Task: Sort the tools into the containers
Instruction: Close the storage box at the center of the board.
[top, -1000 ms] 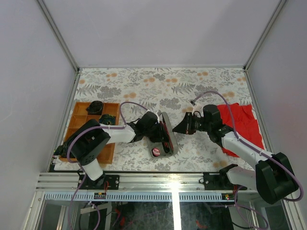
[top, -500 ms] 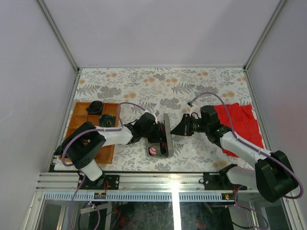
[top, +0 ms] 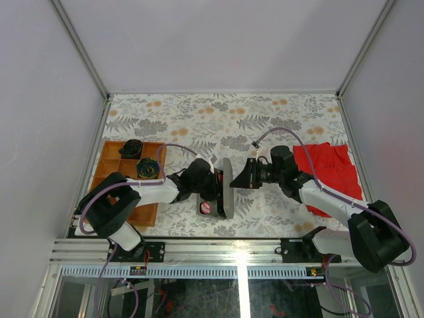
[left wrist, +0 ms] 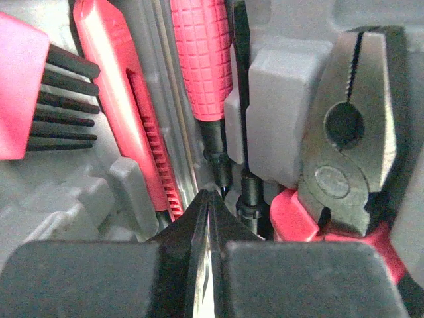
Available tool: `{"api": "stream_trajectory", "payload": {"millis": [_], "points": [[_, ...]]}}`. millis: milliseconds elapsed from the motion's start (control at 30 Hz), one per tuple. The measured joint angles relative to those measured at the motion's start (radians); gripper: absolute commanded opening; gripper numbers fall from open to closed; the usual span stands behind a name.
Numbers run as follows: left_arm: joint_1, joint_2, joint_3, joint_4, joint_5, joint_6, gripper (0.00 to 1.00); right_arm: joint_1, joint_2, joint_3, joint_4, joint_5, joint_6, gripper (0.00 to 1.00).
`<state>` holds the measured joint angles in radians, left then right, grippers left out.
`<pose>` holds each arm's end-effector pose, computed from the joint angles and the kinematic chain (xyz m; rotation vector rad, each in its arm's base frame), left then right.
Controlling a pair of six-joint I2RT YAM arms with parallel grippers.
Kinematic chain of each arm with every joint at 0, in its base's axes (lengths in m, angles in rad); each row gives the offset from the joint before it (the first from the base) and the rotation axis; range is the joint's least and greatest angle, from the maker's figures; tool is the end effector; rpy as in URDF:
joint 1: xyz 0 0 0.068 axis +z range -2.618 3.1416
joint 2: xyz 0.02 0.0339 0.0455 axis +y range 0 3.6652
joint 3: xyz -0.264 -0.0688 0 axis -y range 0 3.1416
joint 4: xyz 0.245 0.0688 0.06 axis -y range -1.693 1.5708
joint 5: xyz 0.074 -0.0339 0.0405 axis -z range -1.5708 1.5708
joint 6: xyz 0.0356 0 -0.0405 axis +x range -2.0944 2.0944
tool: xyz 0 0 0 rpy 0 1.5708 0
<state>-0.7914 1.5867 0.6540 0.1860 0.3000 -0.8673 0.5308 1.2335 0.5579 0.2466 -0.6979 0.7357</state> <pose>0.2017 -0.2191 0.1431 0.0724 2.5839 -1.0947 0.2070 0.1480 0.2141 -0.2818 2.2054 1.4578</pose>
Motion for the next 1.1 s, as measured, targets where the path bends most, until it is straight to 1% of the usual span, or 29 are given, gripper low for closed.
{"api": "stream_trajectory", "payload": {"millis": [333, 500, 667, 800, 1100], "points": [[0.000, -0.016, -0.045, 0.052, 0.008, -0.003, 0.00, 0.027, 0.068, 0.000, 0.107, -0.005, 0.070, 0.17], [0.001, -0.040, -0.067, 0.052, 0.007, -0.003, 0.00, 0.039, 0.129, 0.003, 0.113, -0.002, 0.083, 0.18], [0.002, -0.054, -0.076, 0.048, 0.005, -0.003, 0.00, 0.045, 0.148, 0.032, 0.120, 0.000, 0.086, 0.23], [0.007, -0.073, -0.087, 0.046, 0.005, -0.003, 0.00, 0.046, 0.146, 0.055, 0.089, 0.020, 0.064, 0.27], [0.016, -0.128, -0.108, 0.041, -0.001, -0.002, 0.01, 0.051, 0.099, 0.076, -0.069, 0.185, -0.023, 0.28]]}}
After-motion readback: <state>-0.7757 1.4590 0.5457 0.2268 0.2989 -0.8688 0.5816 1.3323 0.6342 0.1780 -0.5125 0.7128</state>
